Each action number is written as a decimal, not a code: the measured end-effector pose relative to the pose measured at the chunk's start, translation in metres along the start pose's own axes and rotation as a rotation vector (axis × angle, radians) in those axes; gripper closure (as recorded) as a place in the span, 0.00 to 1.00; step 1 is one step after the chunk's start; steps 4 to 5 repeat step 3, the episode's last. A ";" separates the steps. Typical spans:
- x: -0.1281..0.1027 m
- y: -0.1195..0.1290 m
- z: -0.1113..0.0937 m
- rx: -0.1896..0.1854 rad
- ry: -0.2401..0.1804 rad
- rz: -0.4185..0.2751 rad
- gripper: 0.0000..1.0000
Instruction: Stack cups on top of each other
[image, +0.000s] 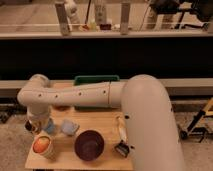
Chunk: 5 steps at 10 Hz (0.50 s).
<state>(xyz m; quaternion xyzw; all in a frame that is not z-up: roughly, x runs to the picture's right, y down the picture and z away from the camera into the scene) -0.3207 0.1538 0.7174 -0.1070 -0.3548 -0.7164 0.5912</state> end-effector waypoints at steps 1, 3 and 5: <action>0.006 0.003 0.002 0.006 -0.002 0.005 1.00; 0.011 0.006 0.006 0.014 -0.009 0.010 1.00; 0.011 0.006 0.006 0.014 -0.009 0.010 1.00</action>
